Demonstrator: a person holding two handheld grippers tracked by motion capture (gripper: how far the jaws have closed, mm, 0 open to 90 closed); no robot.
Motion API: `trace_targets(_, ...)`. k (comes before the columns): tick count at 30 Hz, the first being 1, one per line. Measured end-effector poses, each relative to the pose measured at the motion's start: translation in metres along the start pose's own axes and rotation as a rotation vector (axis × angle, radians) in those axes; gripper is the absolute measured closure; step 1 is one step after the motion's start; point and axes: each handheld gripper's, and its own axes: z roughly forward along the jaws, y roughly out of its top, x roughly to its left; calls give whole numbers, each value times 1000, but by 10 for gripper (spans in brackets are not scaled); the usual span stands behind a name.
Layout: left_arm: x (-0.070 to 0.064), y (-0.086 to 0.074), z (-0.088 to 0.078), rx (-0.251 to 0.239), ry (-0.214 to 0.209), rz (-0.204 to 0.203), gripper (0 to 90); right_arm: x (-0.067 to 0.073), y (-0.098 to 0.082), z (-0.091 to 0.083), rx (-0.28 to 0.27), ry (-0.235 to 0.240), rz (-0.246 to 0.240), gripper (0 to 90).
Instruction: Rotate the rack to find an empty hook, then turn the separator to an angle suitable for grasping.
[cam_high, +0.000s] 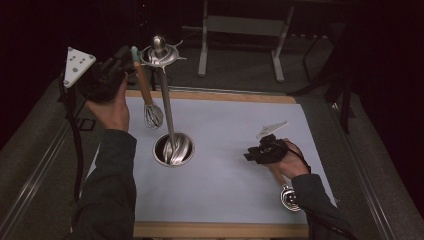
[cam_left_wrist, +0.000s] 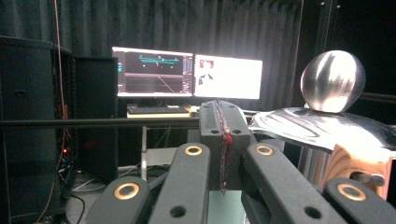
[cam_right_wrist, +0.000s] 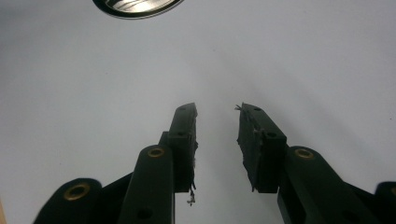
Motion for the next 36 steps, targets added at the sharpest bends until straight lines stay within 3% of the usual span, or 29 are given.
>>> trace_targets(7, 2, 0, -3, 10, 5, 16, 900, -3, -3, -2, -2, -3, 8, 663)
trace_targets(16, 9, -4, -13, 18, -8, 3, 900, -8, -10, -6, -2, -13, 19, 664)
trace_targets(20, 13, -13, -18, 36, -24, -8, 900, -10, -12, -9, -7, -18, 26, 663)
trace_targets(30, 17, -36, -33, 121, -55, 34, 898, -14, -19, -14, -8, -34, 40, 663)
trace_targets(36, 19, -64, -51, 188, -88, 60, 894, -19, -25, -21, -5, -53, 53, 664)
